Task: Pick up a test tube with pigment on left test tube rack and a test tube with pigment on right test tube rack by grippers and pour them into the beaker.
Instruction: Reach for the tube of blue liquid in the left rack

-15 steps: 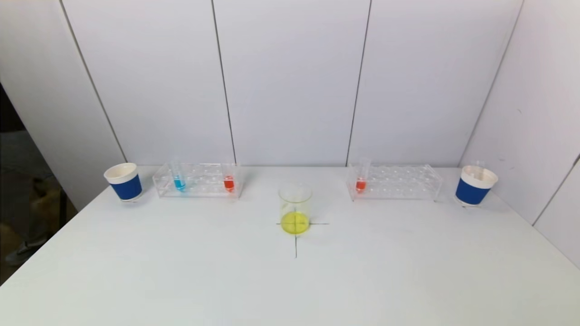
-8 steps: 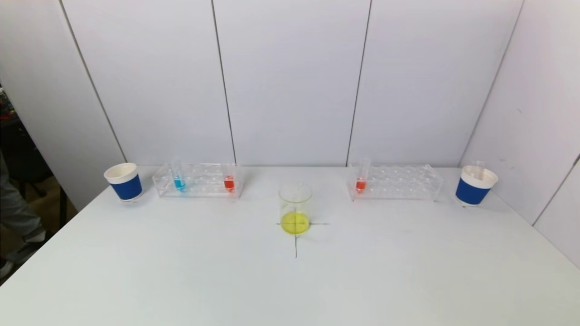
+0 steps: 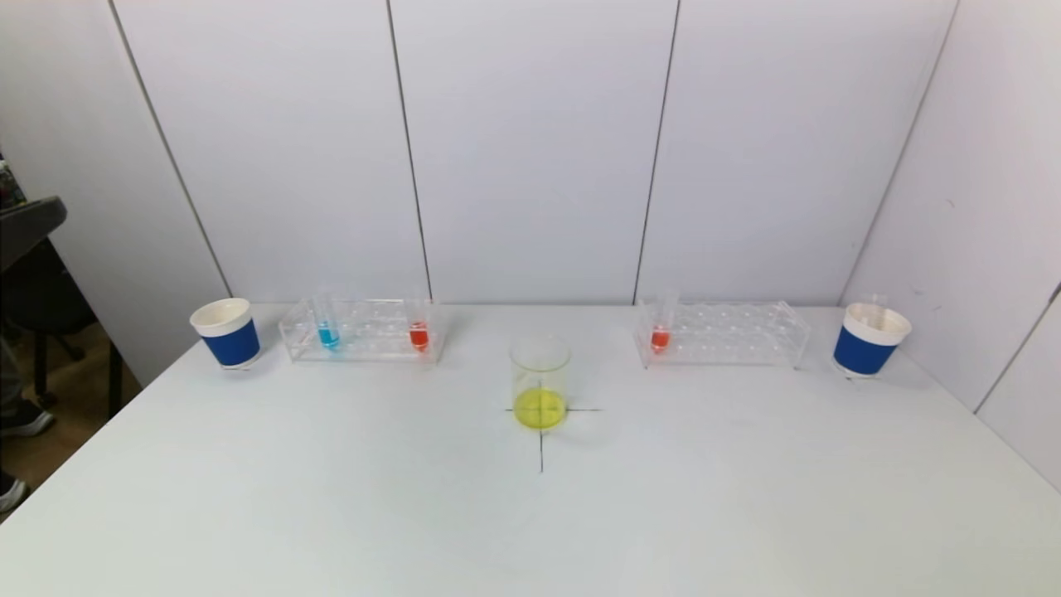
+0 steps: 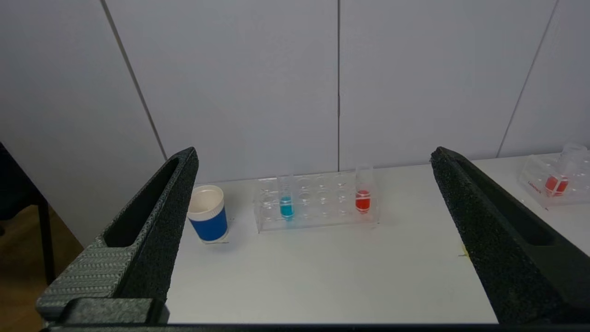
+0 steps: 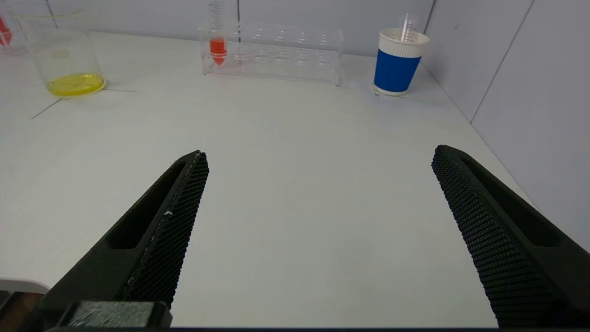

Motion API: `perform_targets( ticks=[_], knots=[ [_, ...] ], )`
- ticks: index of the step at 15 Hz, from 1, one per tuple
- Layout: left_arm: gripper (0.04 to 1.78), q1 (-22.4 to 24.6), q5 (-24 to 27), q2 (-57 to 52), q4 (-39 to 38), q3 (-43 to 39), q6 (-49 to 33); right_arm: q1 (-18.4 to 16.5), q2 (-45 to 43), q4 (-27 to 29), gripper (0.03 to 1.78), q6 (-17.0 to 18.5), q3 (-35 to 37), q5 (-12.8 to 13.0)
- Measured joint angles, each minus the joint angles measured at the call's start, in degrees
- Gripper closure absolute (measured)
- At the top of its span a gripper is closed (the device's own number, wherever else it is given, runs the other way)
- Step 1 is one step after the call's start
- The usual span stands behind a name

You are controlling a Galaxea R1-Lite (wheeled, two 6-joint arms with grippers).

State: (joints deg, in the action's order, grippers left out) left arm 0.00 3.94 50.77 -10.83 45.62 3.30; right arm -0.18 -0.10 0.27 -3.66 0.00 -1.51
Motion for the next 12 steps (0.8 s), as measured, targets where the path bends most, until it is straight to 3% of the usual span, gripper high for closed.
perform_targets(
  ticks=[12],
  knots=[
    [0.06,0.05,3.58,31.78,-27.62,0.85,-0.33,0.00,0.02,0.00,0.05,0.02,0.00,0.00]
  ],
)
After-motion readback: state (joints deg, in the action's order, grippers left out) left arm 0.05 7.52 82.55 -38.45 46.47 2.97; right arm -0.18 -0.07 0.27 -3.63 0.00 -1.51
